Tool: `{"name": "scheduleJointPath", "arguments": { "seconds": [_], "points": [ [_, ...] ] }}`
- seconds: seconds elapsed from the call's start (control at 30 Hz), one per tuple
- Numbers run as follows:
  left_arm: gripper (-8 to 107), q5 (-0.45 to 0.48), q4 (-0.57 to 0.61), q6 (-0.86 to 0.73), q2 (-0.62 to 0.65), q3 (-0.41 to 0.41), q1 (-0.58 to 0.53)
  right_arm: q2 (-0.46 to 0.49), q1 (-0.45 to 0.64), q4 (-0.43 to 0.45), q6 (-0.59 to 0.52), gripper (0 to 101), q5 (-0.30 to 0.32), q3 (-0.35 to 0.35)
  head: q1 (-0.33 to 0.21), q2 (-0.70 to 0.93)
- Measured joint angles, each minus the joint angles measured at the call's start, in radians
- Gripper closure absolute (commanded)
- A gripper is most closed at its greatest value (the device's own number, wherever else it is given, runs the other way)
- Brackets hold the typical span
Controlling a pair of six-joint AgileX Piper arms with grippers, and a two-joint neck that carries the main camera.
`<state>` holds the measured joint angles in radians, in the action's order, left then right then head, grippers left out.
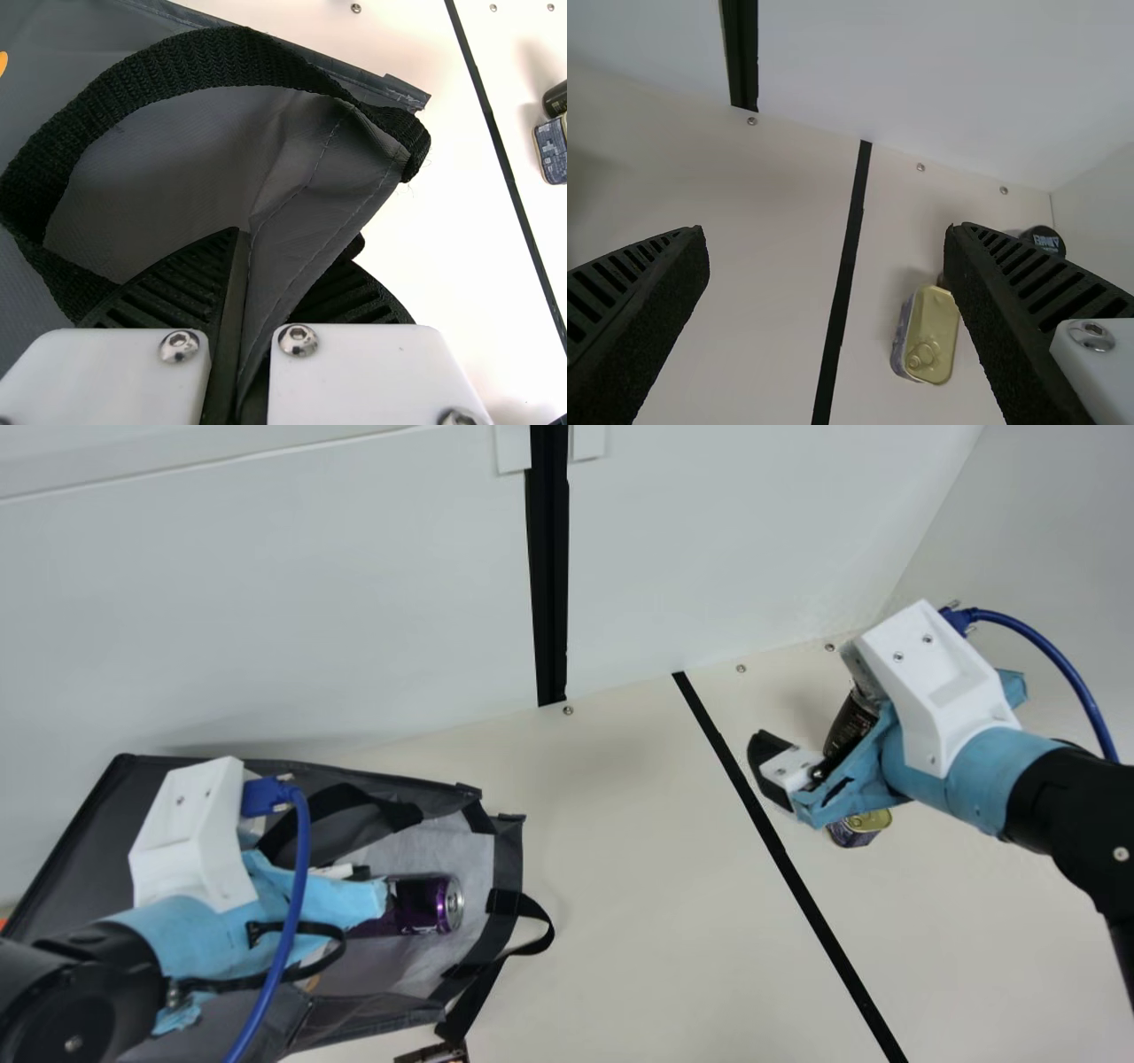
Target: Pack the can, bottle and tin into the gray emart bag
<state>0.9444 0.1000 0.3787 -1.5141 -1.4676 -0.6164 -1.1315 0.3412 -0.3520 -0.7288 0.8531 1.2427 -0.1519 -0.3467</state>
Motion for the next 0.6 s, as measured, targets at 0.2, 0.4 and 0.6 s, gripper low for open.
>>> {"name": "scheduleJointPath", "arguments": {
  "seconds": [0.2, 0.4, 0.6],
  "points": [
    [89, 0.000, 0.000, 0.000, 0.000, 0.000, 0.000, 0.016, 0.036, 0.061, 0.061, 10, 0.025, 0.012, 0.000, -0.002],
    [89, 0.000, 0.000, 0.000, 0.000, 0.000, 0.000, 0.035, 0.082, 0.097, 0.104, 10, 0.051, 0.027, 0.000, 0.000],
    [89, 0.000, 0.000, 0.000, 0.000, 0.000, 0.000, 0.055, 0.132, 0.123, 0.133, 10, 0.088, 0.044, 0.000, -0.002]
  ]
}}
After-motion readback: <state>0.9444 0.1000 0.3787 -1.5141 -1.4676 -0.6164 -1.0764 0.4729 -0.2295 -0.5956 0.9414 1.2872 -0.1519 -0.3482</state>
